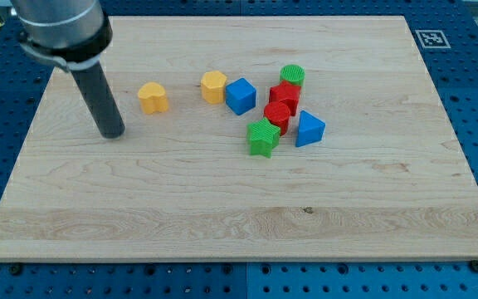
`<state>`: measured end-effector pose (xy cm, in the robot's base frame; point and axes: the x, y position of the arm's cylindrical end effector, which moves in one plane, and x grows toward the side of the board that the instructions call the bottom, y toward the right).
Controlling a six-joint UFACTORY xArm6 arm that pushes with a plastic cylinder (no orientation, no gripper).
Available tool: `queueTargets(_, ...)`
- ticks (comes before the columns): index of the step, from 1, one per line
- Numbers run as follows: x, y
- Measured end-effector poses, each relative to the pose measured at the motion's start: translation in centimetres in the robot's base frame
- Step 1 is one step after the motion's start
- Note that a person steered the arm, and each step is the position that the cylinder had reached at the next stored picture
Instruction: Slide the yellow heart closer to the blue triangle
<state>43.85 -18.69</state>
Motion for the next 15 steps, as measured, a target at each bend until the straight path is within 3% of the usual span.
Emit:
queueTargets(3, -7.9, 0.3)
queueTargets(5, -6.5, 4.8)
queueTargets(15, -1.7, 6.5)
